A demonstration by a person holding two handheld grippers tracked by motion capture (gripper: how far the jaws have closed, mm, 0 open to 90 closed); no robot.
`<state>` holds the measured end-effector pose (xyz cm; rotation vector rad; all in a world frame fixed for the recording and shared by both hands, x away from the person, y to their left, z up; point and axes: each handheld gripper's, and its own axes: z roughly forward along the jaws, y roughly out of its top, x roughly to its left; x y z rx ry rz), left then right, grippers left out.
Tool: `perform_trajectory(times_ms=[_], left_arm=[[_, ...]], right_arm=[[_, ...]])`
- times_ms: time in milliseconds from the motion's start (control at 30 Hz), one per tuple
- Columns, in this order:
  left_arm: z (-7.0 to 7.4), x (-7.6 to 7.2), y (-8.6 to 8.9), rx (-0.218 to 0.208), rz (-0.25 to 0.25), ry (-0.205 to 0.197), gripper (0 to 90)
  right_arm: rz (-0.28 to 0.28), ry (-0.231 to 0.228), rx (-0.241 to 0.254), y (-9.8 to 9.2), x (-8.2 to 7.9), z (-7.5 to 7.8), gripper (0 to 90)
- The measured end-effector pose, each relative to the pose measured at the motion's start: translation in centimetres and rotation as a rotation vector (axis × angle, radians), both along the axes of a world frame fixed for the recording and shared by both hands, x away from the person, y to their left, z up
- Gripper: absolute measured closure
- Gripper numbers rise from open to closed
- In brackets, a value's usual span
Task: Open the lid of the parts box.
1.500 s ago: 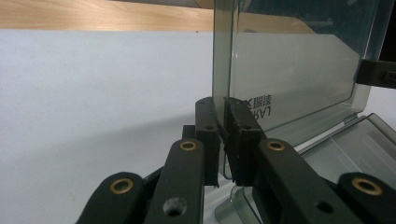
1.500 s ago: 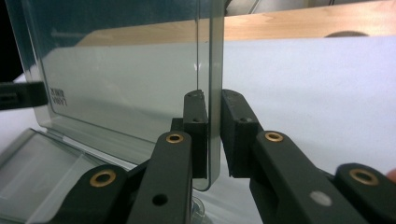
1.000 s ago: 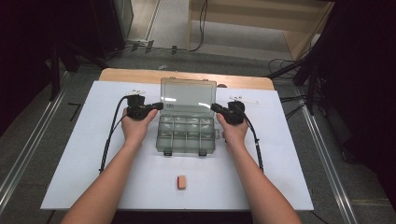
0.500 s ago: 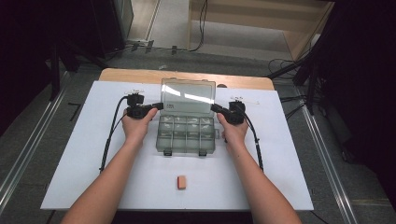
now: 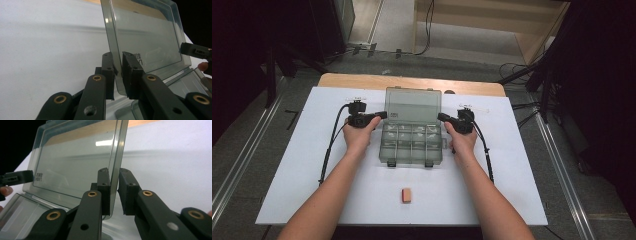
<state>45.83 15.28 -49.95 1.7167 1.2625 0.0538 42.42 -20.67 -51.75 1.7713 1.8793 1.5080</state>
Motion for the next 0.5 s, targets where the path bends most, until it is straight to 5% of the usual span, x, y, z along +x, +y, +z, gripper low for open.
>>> perform_trajectory(times_ms=[500], left_arm=[[-0.23, 0.03, 0.07, 0.000, -0.008, 0.016, 78.4]], right_arm=[[0.003, 0.016, 0.001, -0.05, 0.06, -0.18, 76.8]])
